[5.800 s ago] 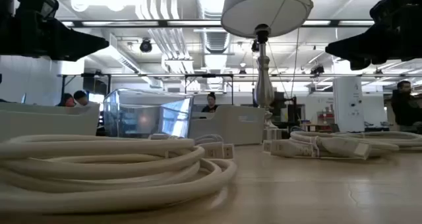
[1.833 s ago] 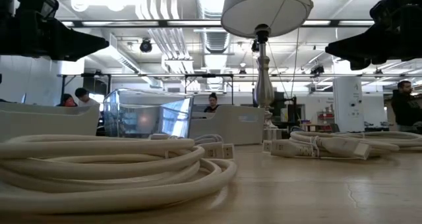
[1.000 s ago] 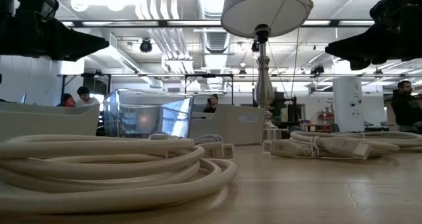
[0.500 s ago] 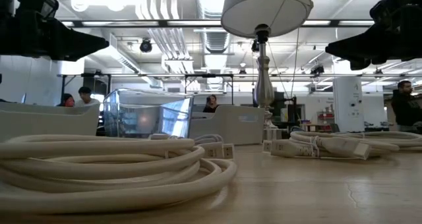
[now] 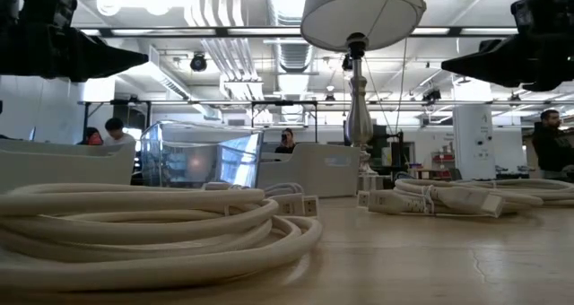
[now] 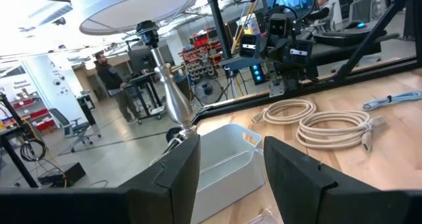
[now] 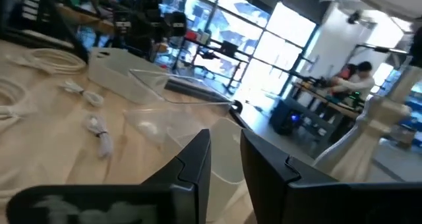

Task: Pick & Place USB Port
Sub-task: Put the brown hdmi cable into the left gray bin

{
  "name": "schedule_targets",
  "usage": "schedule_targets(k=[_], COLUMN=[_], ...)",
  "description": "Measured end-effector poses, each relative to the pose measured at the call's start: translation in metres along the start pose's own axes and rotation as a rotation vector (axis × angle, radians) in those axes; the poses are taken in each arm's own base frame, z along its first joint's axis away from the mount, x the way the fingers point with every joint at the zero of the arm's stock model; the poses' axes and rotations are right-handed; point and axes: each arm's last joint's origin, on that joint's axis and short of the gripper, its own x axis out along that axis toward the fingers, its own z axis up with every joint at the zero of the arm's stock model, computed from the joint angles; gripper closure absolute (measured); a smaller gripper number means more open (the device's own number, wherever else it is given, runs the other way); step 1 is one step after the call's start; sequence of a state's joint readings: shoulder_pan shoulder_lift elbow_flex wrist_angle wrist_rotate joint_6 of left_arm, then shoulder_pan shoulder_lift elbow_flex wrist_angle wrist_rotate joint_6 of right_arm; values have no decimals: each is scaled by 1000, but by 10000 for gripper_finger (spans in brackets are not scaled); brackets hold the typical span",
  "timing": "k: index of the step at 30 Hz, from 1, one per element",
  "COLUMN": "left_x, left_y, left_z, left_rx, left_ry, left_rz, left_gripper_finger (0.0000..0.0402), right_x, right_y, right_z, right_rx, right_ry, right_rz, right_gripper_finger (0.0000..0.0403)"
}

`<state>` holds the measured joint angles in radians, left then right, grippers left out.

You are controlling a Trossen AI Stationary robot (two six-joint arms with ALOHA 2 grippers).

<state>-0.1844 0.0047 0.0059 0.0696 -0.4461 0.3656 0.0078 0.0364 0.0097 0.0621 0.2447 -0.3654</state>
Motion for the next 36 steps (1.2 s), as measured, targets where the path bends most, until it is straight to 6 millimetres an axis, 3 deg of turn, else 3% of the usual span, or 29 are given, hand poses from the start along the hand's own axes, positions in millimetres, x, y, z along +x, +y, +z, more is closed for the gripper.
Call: schedule_targets(k=[2, 8, 13, 22, 26, 32, 36], left_x=[0, 0, 0, -1, -1, 0, 2], left_y=[0, 1, 1, 4, 5, 6, 10], left_z=[1, 3, 3, 13, 16, 19, 33], left_rx=[-9, -137, -174, -248, -285, -296, -316], left_ry=[-10, -27, -33, -133, -166, -155, -175], left_rz=[4, 9, 9, 3, 2, -7, -16], left_gripper_finger=[229, 229, 229, 229, 229, 229, 229], right_x=[0, 0, -2, -11, -13, -12, -12], right_y=[0, 0, -6, -18, -22, -22, -19], right_z=[0, 4, 17, 41, 43, 43, 47], right_rx=[47, 403, 575, 444, 469, 410, 386], right_ry=[-2, -42, -188, -469, -488, -480, -512], right_rz=[3, 37, 25, -72, -169, -180, -50], right_gripper_finger=[331, 339, 333, 323, 328, 324, 299])
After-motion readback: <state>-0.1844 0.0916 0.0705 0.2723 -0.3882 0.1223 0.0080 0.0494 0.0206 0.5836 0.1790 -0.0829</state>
